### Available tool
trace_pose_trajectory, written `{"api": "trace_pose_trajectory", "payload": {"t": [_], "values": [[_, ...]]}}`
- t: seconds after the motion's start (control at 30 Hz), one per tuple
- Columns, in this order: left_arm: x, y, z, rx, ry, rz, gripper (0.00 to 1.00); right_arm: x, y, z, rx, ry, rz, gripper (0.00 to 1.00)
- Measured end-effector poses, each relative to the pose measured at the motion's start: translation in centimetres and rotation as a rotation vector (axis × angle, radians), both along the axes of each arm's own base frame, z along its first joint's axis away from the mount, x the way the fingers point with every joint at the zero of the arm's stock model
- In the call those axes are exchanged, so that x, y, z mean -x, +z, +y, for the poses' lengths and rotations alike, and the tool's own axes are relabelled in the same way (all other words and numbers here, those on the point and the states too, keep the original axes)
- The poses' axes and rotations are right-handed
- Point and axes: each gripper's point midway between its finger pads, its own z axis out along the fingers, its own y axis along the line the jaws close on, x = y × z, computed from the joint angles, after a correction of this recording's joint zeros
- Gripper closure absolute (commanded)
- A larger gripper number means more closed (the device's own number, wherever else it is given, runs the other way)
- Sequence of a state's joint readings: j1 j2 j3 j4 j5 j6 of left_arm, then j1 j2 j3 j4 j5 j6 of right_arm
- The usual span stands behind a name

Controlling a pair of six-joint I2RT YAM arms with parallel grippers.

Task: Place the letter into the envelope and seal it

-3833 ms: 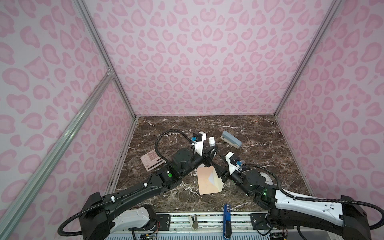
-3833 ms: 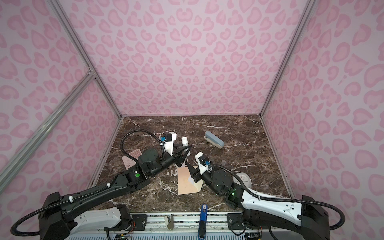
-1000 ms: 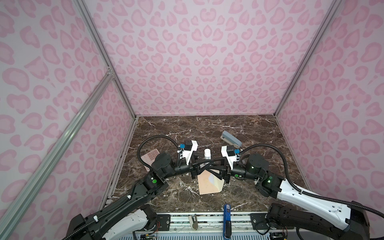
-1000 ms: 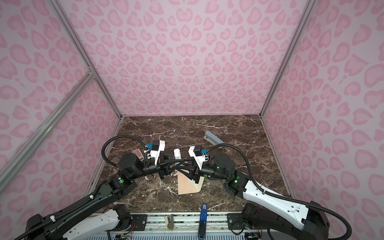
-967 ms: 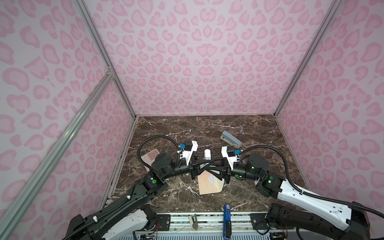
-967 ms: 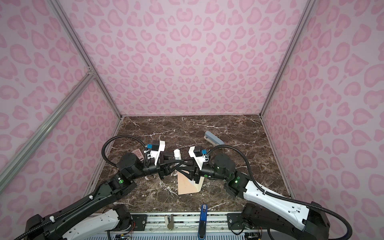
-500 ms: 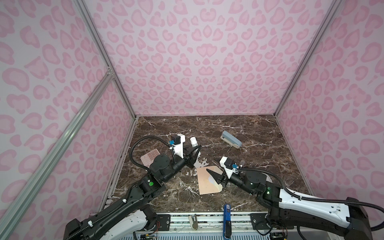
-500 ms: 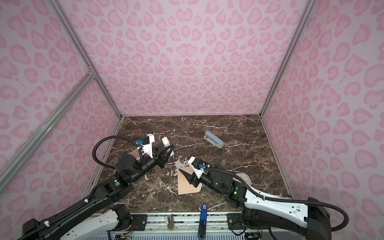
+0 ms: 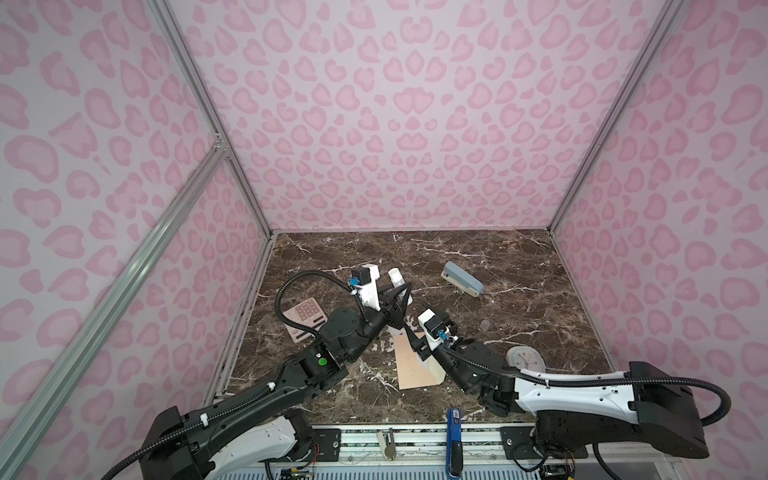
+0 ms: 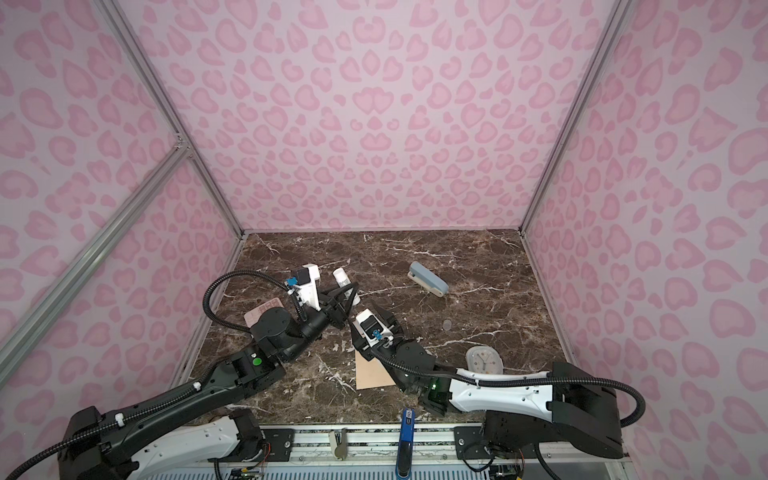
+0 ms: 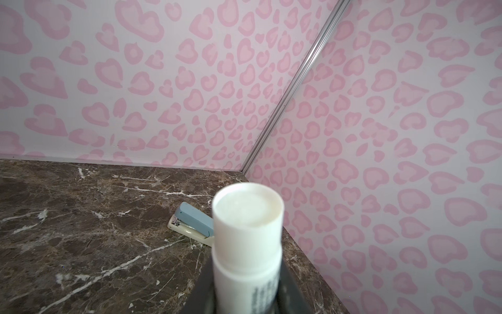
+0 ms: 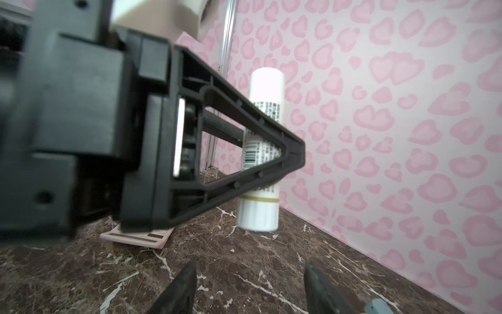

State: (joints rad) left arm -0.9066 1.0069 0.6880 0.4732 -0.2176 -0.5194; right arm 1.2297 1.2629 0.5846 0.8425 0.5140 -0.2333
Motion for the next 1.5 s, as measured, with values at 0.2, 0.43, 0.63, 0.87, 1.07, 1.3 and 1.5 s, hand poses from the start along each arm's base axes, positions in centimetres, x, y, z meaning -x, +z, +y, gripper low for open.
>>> {"api": "trace_pose_trajectory", "payload": {"t": [0.2, 0.43, 0.63, 0.87, 1.07, 1.3, 1.5], "values": [[0.0, 0.3, -0.4, 0.016, -0.004, 0.002, 0.96, -0.9, 0.4, 0.0, -0.020, -0.047, -0.007, 0.43], [-0.1, 0.3, -0.7, 0.025, -0.007, 0.008, 0.96, -1.5, 1.3, 0.1, -0.044, -0.062, -0.013, 0.53], [0.0, 0.1, -1.0, 0.025, -0.015, 0.016, 0.96, -1.6, 1.9, 0.4, -0.059, -0.056, -0.013, 0.58], [0.0, -0.1, -1.2, 0.021, -0.020, 0.019, 0.96, -1.9, 1.6, 0.3, -0.051, -0.065, -0.010, 0.65], [0.1, -0.1, -1.3, 0.019, -0.026, 0.020, 0.96, -2.0, 1.6, 0.2, -0.047, -0.069, -0.009, 0.71], [0.0, -0.3, -1.5, 0.012, -0.030, 0.024, 0.96, -2.0, 1.5, 0.0, -0.031, -0.064, 0.002, 0.76], [0.3, -0.3, -1.9, -0.002, -0.055, 0.024, 0.96, -1.7, 1.6, -0.3, -0.023, -0.034, 0.026, 0.78]]}}
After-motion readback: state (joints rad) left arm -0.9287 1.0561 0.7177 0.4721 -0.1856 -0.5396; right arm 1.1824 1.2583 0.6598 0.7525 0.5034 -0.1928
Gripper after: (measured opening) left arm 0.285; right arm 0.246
